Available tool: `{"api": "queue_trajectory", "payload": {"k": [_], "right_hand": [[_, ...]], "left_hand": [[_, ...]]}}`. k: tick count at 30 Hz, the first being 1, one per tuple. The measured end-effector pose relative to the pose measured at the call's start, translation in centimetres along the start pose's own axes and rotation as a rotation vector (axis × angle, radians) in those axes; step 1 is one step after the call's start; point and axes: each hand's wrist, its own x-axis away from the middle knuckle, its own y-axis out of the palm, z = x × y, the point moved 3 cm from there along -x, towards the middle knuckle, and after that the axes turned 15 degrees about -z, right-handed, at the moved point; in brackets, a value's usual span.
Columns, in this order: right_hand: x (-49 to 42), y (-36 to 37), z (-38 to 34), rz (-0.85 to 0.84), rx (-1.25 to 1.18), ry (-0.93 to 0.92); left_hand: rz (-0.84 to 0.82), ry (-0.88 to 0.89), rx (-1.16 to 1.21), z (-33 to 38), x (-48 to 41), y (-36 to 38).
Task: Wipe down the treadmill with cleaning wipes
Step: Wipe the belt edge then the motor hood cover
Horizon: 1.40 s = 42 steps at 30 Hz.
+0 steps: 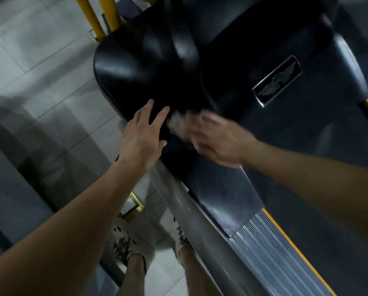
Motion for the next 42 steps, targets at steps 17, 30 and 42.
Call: {"api": "queue_trajectory", "payload": {"k": [17, 30, 42], "right_hand": [[3.4, 3.7, -5.9, 0.039, -0.145, 0.1], [13.6, 8.0, -10.5, -0.119, -0.275, 0.11], [20.8, 12.0, -18.3, -0.225, -0.51, 0.138]], "left_hand": [[-0.076, -0.086, -0.038, 2.2, -0.1, 2.5], [-0.135, 0.019, -0.136, 7.2, 2.1, 4.8], [-0.131, 0.016, -0.191, 7.7, 2.4, 5.6]]}}
